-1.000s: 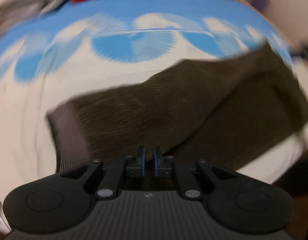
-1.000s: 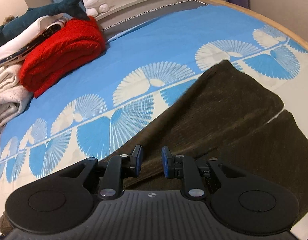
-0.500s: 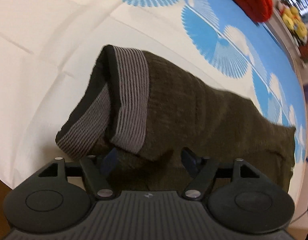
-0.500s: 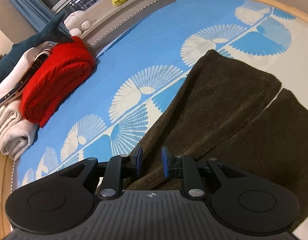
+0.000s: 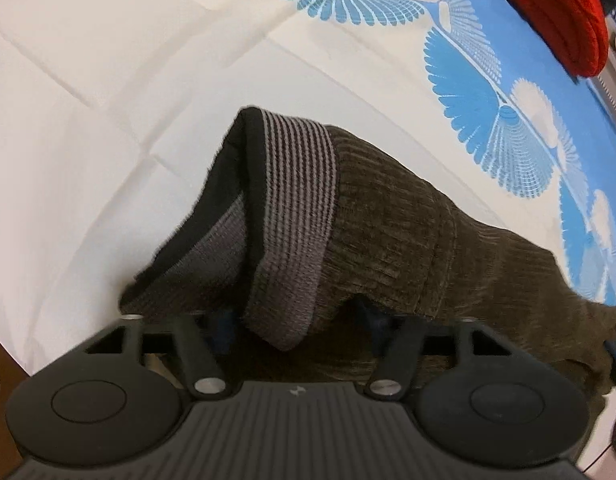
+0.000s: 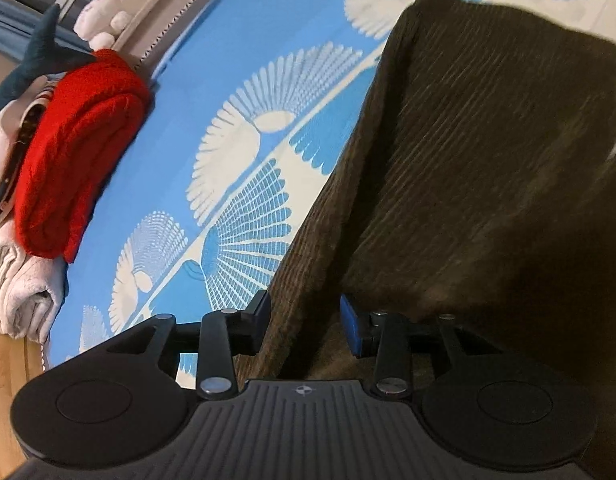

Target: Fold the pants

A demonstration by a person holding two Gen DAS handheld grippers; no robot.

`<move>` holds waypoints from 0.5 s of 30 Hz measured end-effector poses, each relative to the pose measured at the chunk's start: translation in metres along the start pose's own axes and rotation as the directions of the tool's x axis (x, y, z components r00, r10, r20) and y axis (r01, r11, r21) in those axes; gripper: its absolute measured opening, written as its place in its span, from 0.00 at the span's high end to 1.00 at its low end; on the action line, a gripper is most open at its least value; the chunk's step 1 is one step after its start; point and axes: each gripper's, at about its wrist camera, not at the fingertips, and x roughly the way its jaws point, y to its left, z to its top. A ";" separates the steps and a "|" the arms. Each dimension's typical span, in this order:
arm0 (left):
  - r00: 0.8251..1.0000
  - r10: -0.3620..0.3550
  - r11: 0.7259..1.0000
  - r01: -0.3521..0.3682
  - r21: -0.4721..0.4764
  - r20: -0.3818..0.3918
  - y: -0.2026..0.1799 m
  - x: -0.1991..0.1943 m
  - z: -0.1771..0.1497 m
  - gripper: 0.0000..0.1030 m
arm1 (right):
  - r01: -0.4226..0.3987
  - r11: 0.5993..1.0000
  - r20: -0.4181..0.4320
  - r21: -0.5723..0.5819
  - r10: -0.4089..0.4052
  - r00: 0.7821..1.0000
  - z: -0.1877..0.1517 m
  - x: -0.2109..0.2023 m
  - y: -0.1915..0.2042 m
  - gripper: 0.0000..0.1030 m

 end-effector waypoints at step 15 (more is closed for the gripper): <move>0.978 -0.082 0.994 0.065 0.091 0.194 0.001 -0.052 -0.001 0.76 | -0.047 0.987 0.093 -0.152 0.062 0.994 -0.012 -0.068 0.023 0.98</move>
